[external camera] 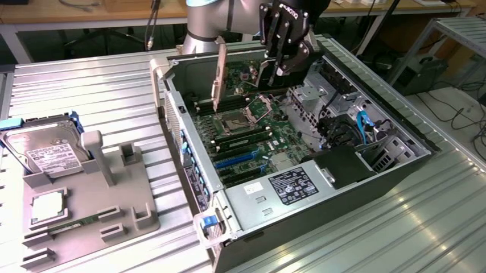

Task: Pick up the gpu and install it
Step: 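Insert the gpu into the slot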

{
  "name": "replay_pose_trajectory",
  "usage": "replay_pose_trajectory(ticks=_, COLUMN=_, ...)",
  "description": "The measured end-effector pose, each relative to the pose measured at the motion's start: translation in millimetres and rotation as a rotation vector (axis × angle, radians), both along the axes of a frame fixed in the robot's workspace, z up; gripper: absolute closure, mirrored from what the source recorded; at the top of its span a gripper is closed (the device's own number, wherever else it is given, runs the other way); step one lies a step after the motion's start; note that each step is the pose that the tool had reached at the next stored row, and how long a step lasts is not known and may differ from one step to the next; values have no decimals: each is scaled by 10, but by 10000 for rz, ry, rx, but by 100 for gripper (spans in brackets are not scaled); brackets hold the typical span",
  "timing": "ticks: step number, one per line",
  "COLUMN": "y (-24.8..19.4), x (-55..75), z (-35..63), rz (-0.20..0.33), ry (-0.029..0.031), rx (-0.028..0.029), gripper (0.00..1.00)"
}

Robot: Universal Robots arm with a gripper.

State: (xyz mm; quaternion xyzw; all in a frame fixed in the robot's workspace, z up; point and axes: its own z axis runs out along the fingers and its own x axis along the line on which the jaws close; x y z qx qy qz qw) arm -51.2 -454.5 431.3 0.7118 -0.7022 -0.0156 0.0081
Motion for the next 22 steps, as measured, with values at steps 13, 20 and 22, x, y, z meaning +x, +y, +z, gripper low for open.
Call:
replay_pose_trajectory(ticks=13, y=4, x=0, z=-28, rz=1262, ry=-26, rx=-5, gripper=73)
replay_pose_trajectory(ticks=20, y=4, x=0, z=-125, rz=507, ry=-31, rx=-5, gripper=73)
replay_pose_trajectory(ticks=22, y=4, x=0, z=-164, rz=487, ry=-30, rx=-6, gripper=73)
